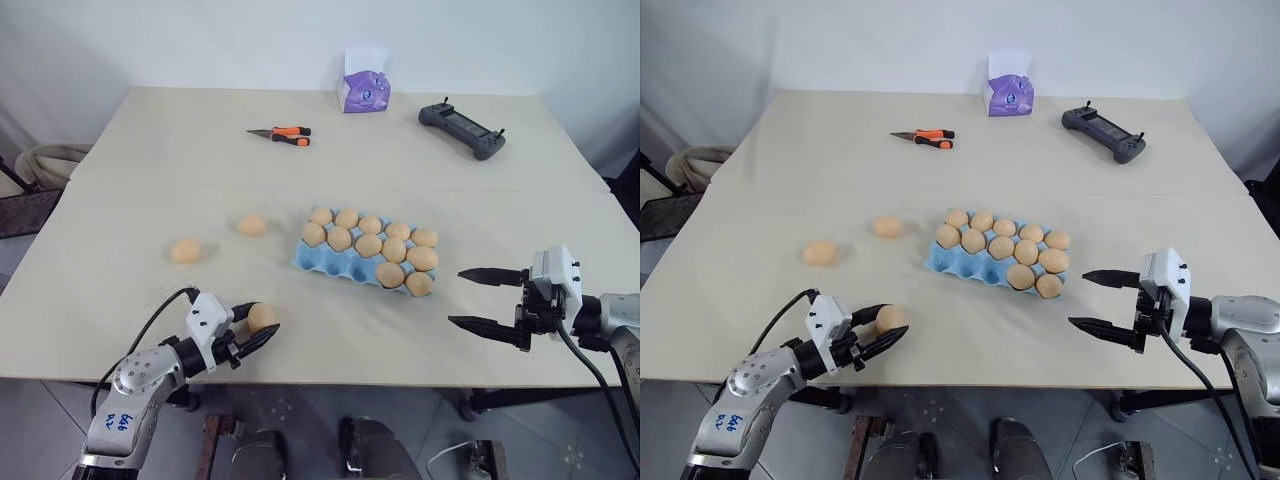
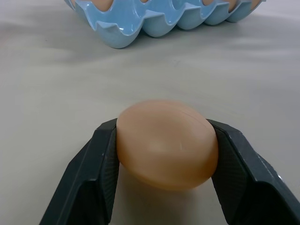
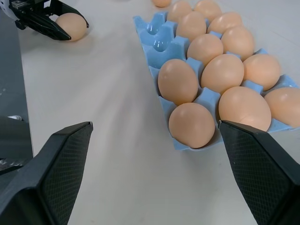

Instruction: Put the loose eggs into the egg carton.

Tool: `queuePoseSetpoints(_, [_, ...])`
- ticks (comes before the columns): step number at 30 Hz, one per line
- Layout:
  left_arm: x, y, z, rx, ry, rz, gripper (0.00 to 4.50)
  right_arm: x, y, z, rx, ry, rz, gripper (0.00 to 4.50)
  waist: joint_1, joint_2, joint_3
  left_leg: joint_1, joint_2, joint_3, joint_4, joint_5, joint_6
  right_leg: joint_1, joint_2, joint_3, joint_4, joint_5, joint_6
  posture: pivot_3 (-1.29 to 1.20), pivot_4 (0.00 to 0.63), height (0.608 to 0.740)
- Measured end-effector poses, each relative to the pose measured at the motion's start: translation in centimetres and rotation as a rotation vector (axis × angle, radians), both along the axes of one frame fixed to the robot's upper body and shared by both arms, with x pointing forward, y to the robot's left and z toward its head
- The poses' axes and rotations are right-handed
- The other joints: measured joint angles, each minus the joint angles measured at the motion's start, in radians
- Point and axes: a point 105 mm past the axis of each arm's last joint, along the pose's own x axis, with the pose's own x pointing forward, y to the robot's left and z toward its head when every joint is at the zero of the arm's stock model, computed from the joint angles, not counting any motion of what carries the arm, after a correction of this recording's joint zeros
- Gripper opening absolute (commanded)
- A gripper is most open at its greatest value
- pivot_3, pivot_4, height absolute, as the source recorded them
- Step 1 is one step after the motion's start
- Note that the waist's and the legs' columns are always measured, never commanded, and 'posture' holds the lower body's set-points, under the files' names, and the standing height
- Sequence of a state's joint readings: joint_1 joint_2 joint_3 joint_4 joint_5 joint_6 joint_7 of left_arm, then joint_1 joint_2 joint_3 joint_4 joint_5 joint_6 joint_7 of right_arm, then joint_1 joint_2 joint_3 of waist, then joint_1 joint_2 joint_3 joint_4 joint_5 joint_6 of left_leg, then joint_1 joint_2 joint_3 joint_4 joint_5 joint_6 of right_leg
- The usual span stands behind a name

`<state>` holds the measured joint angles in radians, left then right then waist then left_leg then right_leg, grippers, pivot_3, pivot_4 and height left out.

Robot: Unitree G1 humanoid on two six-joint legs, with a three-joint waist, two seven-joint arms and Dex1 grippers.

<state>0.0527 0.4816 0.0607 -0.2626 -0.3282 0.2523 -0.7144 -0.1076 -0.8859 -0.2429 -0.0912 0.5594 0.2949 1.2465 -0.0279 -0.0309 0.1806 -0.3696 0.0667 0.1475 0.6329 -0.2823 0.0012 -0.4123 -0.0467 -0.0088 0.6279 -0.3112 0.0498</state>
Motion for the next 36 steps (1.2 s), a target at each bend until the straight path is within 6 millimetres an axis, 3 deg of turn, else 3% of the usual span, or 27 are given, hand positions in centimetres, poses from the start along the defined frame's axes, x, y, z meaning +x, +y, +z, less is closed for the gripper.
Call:
queuePoseSetpoints(8, [2.4,-2.5,5.6,-0.114,-0.164,-0.06,2.38,0.2,0.1,0.0,0.01,-0.008,-0.017,4.5,0.002,0.0,0.0,0.0,-0.001,0.0,0.001,0.0,0.0,0.0,0.0,0.0,0.0,0.001,0.001,0.0,0.15,0.74])
queuePoseSetpoints(13, [4.4,-6.5,7.8,-0.151,-0.218,-0.154,2.38,0.2,0.3,-0.2,0.021,-0.011,-0.026,4.5,0.003,0.0,0.0,0.0,-0.001,0.0,0.004,0.001,0.0,0.002,0.002,0.001,0.001,0.002,0.004,0.0,0.15,0.74])
queuePoseSetpoints(19, [6.9,-11.0,6.3,-0.149,-0.158,-0.228,2.38,0.1,0.4,-0.5,0.028,-0.013,-0.045,4.5,0.002,0.0,0.0,-0.002,-0.001,0.001,0.01,0.0,0.001,0.002,0.002,0.002,0.001,0.003,0.005,0.0,0.15,0.74])
queuePoseSetpoints(24, [7.5,-13.3,5.2,-0.123,-0.152,-0.287,2.38,-0.5,0.2,-1.1,0.023,0.001,-0.064,4.5,0.003,0.0,0.0,-0.003,-0.001,0.001,0.012,-0.001,0.001,0.002,0.002,0.002,0.002,0.003,0.005,0.0,0.15,0.74])
queuePoseSetpoints(34, [9.1,-14.5,4.4,-0.081,-0.172,-0.286,2.38,-1.3,-0.2,-1.0,0.038,-0.02,-0.112,4.5,0.002,0.0,0.0,-0.003,-0.001,0.001,0.014,-0.002,0.004,0.002,0.002,0.003,0.002,0.004,0.007,0.0,0.15,0.74])
queuePoseSetpoints(36, [9.2,-14.6,4.2,-0.08,-0.167,-0.287,3.05,-1.3,-0.3,-1.0,0.038,-0.021,-0.122,4.5,0.003,0.0,0.0,-0.003,-0.001,0.001,0.014,-0.002,0.004,0.002,0.002,0.003,0.002,0.004,0.007,0.0,0.15,0.74])
